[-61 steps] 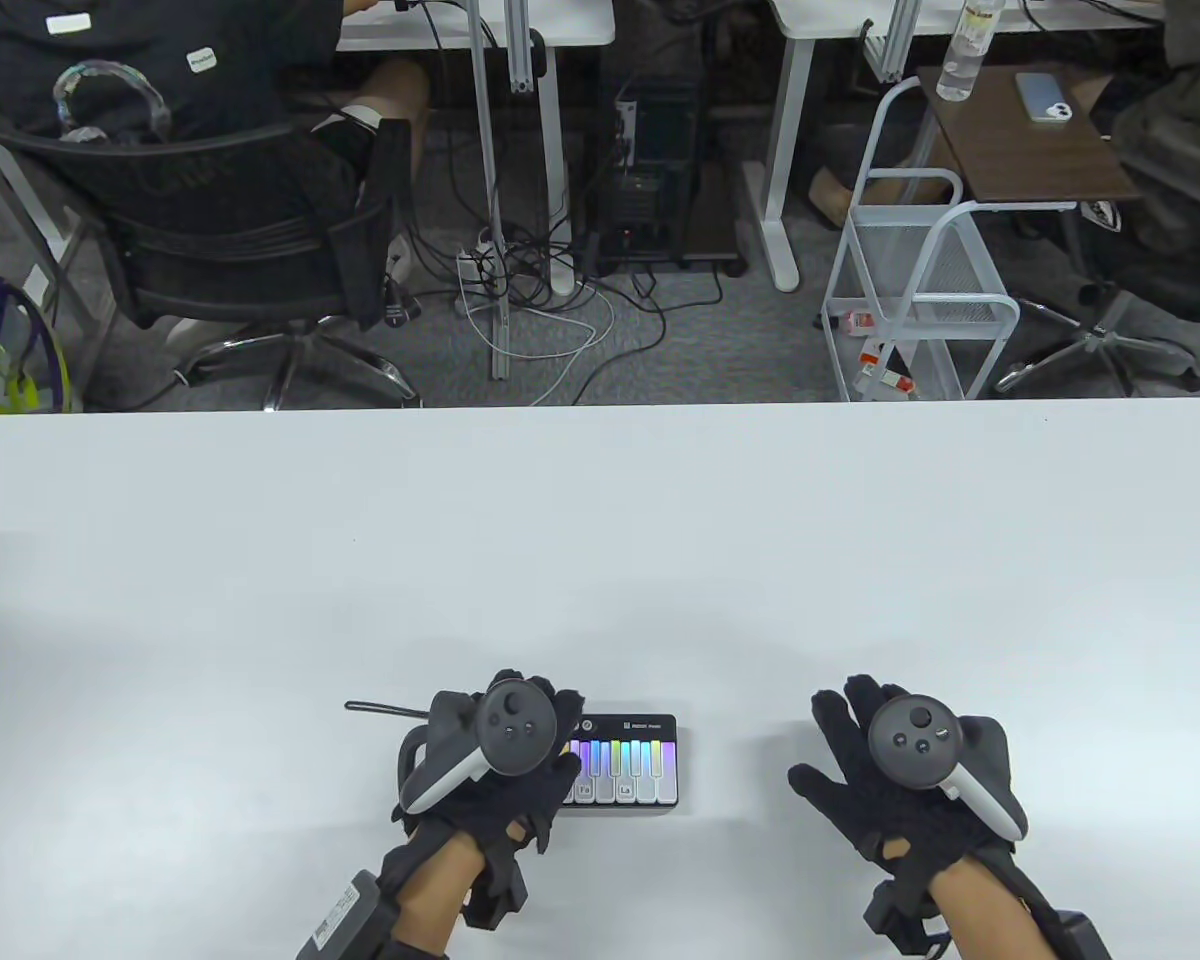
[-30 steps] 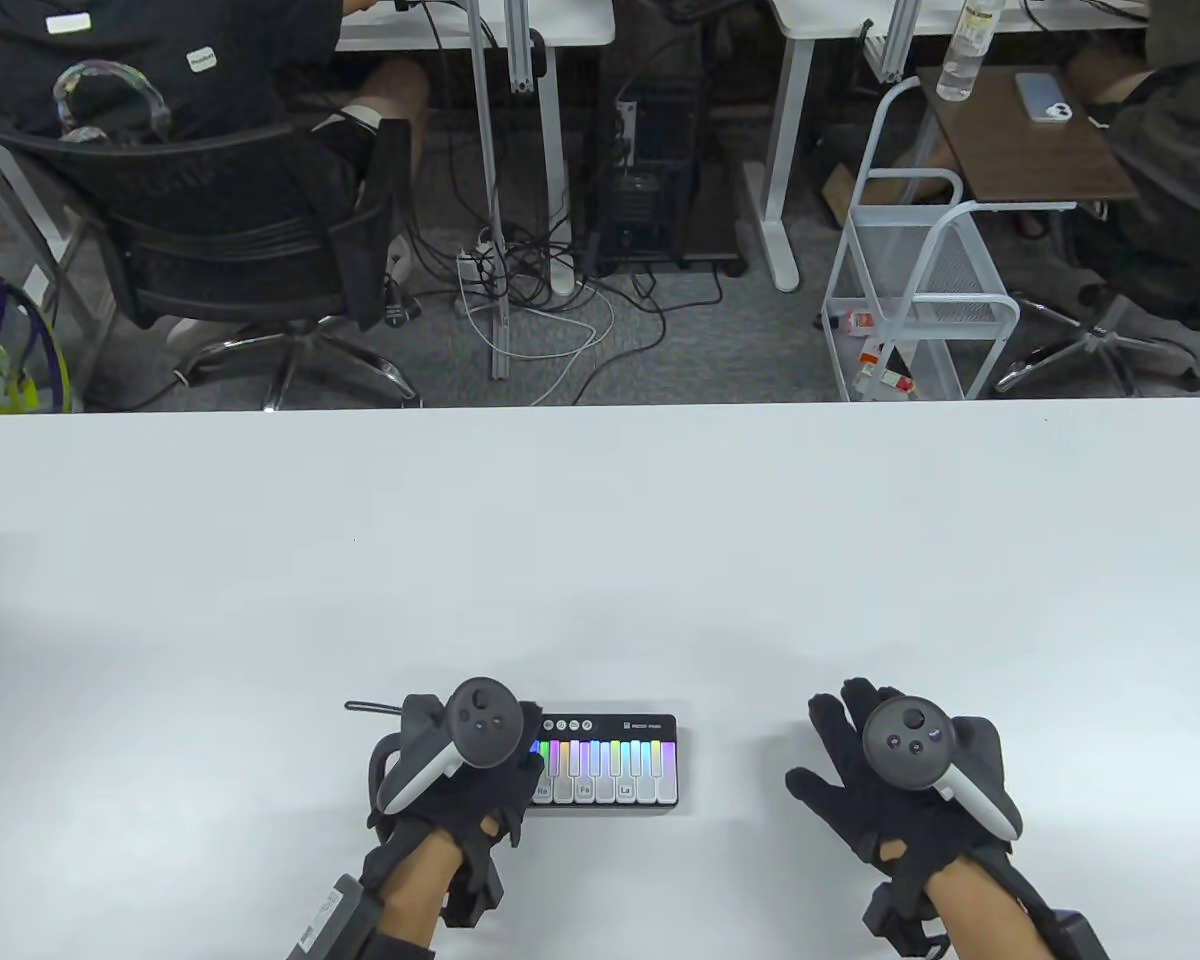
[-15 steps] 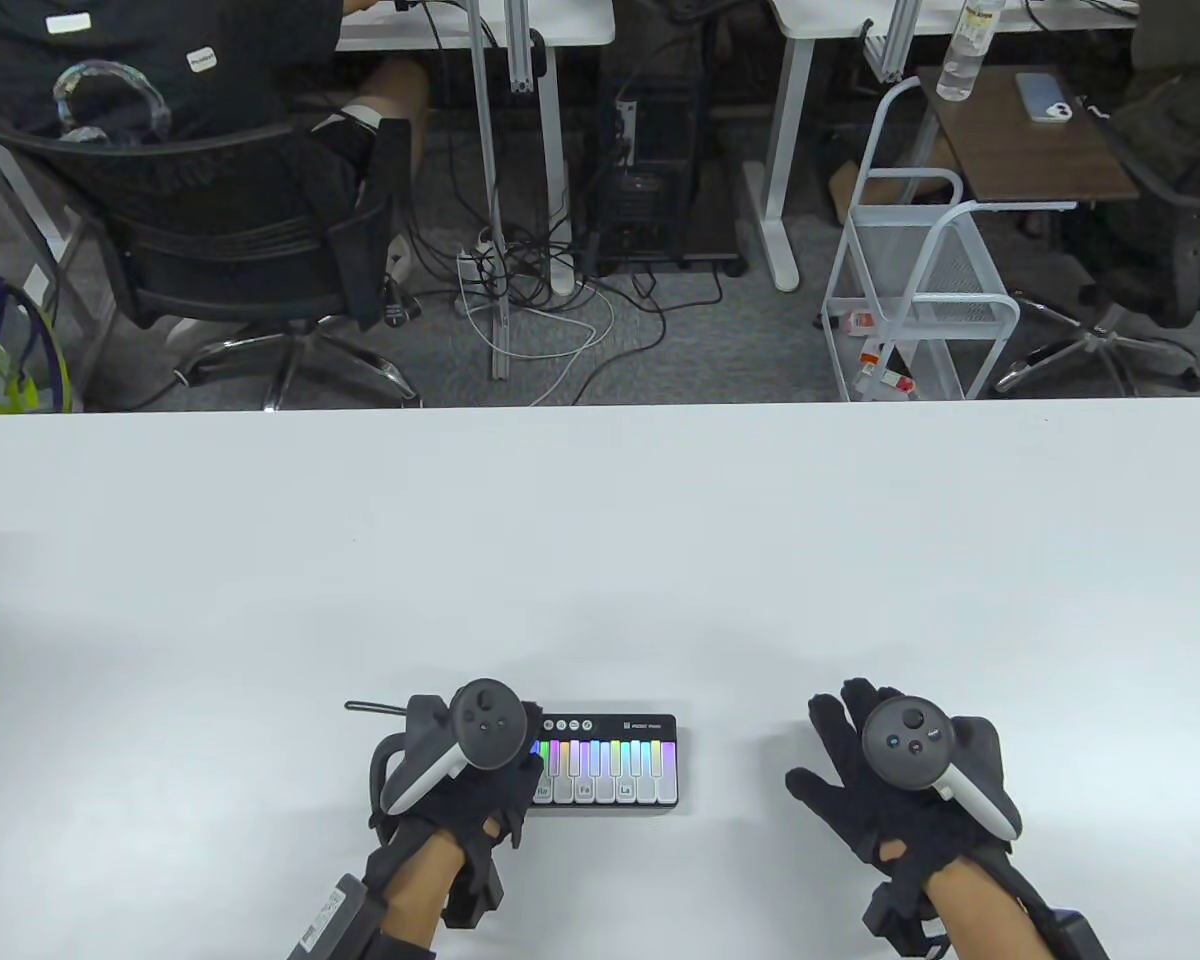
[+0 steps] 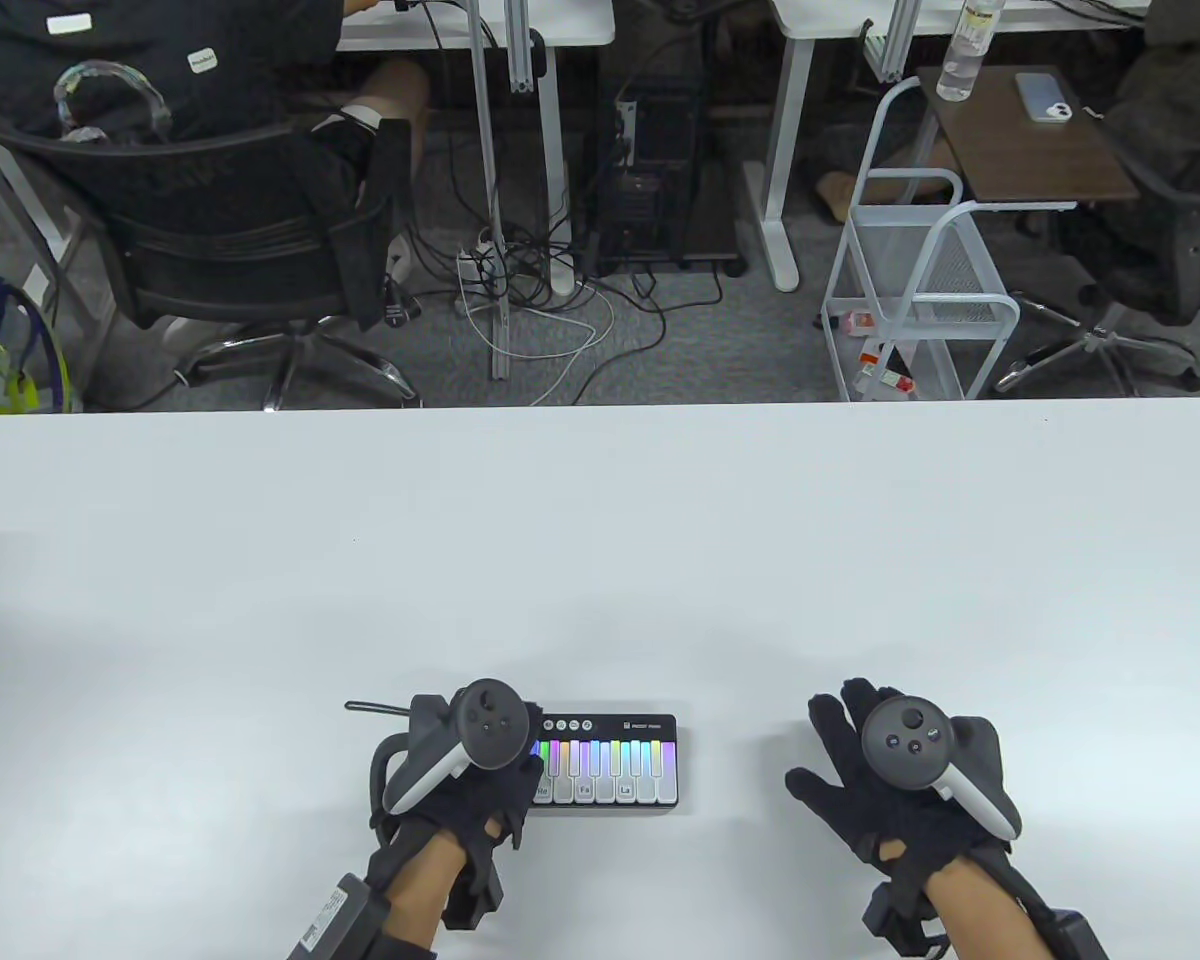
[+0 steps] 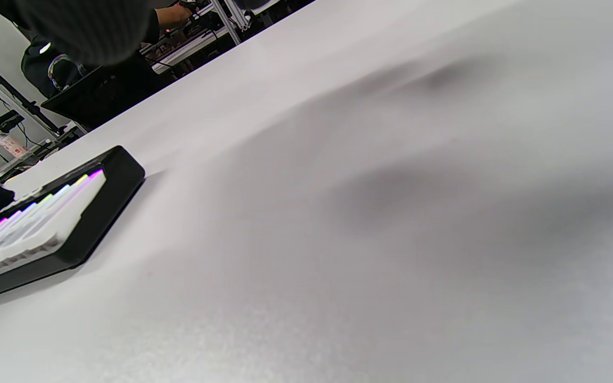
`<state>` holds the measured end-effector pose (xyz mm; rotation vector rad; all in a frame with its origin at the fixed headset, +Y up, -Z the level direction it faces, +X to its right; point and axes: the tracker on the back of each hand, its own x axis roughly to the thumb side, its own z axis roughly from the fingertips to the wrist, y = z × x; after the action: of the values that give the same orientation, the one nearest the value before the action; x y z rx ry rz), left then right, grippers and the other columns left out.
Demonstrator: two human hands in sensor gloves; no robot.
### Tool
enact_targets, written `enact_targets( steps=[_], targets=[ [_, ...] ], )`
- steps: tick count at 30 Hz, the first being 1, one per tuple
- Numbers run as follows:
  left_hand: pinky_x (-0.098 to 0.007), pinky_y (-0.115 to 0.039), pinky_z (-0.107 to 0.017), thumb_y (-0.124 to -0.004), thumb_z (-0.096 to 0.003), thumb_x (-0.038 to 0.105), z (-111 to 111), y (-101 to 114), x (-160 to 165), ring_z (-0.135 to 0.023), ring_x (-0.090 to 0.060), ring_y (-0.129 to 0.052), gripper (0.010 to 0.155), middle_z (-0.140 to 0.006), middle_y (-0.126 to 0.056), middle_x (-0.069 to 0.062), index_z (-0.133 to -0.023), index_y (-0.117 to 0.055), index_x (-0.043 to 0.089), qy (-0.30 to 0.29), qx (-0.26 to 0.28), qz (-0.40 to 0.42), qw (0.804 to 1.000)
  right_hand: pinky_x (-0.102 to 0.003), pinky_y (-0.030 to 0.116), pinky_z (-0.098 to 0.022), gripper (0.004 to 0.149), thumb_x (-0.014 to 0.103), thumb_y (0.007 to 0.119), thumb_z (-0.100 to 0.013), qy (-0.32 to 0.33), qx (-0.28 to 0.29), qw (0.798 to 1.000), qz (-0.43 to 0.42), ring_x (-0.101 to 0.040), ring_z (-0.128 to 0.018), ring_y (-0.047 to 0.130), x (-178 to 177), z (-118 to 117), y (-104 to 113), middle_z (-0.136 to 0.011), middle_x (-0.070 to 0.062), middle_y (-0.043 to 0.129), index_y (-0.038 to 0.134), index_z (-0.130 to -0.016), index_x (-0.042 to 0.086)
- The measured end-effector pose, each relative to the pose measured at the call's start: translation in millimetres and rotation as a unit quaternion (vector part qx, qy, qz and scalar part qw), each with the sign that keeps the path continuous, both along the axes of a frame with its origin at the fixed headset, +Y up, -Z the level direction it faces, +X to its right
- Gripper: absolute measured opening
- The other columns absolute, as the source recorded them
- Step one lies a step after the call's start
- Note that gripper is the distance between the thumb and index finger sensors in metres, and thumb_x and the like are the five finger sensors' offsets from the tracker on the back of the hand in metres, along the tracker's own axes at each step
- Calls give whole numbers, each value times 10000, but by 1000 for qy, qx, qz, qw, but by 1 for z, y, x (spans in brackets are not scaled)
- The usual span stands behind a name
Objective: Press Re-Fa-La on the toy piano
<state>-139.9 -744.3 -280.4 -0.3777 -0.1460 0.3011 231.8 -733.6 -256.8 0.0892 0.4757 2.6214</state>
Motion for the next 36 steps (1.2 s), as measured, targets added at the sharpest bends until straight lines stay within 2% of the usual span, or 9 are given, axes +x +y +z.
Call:
enact_targets(
  steps=[36],
  targets=[
    [-613, -392, -748, -707, -506, 446, 0, -1, -1, -1077, -399, -383, 588, -1116, -509, -64, -1037, -525, 272, 4, -8, 4, 1000, -706, 169, -698, 814, 572, 688, -417, 0, 1, 1000, 0, -479, -1036, 58, 1, 0, 0, -1129, -123, 112, 338, -1059, 217]
  ],
)
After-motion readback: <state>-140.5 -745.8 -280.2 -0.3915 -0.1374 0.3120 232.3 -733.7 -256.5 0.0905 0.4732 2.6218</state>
